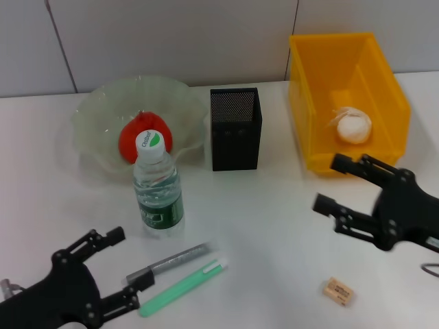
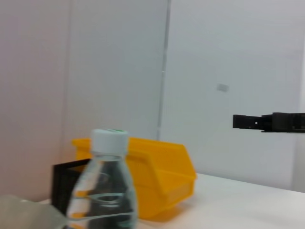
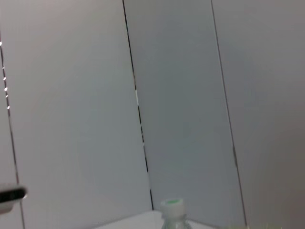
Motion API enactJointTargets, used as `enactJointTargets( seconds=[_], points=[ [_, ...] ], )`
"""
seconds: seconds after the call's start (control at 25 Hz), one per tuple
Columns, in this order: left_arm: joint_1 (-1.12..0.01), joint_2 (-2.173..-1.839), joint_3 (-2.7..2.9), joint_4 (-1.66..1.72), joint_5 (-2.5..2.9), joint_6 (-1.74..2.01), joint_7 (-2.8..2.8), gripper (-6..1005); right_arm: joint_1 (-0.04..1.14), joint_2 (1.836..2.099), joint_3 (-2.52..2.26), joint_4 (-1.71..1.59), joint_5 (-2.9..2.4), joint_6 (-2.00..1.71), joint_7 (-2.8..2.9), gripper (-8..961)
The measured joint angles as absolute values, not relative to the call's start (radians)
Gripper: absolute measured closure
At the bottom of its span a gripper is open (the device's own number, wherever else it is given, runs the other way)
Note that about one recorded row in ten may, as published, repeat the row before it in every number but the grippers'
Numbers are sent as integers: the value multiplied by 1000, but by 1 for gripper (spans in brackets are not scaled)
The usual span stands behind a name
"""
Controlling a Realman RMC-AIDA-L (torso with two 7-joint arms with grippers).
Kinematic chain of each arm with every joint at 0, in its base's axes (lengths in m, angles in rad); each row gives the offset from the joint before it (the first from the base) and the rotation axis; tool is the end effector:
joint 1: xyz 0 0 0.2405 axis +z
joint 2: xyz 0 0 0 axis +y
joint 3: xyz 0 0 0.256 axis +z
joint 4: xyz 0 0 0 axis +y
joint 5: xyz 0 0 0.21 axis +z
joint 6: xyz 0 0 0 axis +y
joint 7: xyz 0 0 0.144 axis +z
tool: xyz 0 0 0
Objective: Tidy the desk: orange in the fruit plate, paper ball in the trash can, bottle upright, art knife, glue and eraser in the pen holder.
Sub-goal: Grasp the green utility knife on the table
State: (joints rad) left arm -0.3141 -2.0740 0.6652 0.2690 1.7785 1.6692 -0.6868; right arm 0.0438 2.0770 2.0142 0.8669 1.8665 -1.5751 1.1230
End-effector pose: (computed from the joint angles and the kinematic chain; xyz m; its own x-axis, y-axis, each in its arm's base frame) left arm -0.3074 0.2311 -0.0374 0.7191 0.0783 0.6905 0.3767 -0.8789 -0.2926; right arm 0.2827 0.2404 0.0274 0.6598 -0.0633 -0.7487 -0.4498 -0.8315 -0.3261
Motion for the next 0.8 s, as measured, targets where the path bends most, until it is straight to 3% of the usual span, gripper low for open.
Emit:
enactJointTargets(
  seconds=[0.52,0.8],
  points=[
    [-396,-2079,752,251,1770,1748,-725,183,70,2070,2250,913,1553,-1688,1192,173],
    [-452,-2079,847,377,1760,1743,-903,184,104,2053,2298,919,1440,-1716,1188,174]
  ],
)
